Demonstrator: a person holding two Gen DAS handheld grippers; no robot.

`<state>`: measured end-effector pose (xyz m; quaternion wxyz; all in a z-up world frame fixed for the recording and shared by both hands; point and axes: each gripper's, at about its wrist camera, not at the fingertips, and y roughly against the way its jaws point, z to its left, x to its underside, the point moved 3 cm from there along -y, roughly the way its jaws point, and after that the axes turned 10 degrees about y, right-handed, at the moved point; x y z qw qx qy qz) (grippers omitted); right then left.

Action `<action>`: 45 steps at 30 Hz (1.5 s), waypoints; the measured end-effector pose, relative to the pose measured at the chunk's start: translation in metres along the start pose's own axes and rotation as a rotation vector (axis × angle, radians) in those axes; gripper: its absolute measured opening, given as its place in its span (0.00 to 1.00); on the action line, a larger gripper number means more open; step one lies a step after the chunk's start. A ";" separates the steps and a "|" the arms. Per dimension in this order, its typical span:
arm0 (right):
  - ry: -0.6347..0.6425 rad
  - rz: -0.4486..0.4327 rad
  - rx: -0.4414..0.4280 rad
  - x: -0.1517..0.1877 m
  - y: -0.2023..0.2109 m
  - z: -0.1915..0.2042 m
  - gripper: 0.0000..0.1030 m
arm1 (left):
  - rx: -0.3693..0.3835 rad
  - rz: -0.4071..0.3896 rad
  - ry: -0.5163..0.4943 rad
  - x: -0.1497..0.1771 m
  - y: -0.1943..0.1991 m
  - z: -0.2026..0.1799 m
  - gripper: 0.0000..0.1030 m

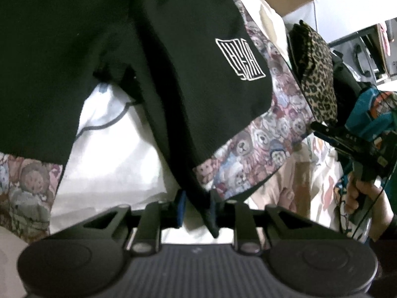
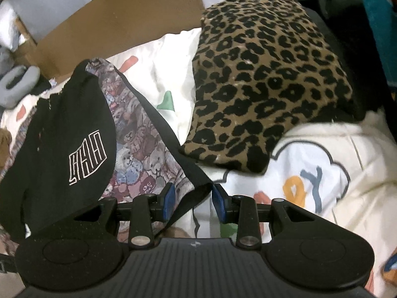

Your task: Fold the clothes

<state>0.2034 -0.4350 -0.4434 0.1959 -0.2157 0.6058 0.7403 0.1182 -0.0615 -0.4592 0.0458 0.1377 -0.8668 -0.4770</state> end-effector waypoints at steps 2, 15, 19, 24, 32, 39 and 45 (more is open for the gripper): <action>0.024 -0.002 0.017 -0.002 -0.002 0.002 0.39 | 0.003 0.001 -0.002 0.000 0.000 0.003 0.20; 0.209 -0.010 0.052 -0.011 -0.006 0.024 0.39 | 0.022 -0.012 -0.013 0.000 0.001 0.007 0.20; 0.213 -0.007 0.044 -0.012 -0.006 0.025 0.30 | 0.027 -0.013 -0.009 0.000 0.001 0.008 0.22; 0.216 -0.015 0.039 -0.015 -0.001 0.024 0.06 | 0.041 -0.012 -0.012 0.000 0.003 0.011 0.29; 0.201 -0.032 0.088 -0.035 0.010 0.010 0.05 | 0.064 -0.011 -0.006 -0.002 0.003 0.014 0.35; 0.181 0.019 0.107 -0.036 -0.006 -0.001 0.04 | 0.072 0.003 0.021 -0.001 -0.011 0.017 0.36; 0.145 0.034 0.097 -0.033 -0.012 -0.006 0.04 | 0.097 0.032 0.070 -0.002 -0.023 0.021 0.30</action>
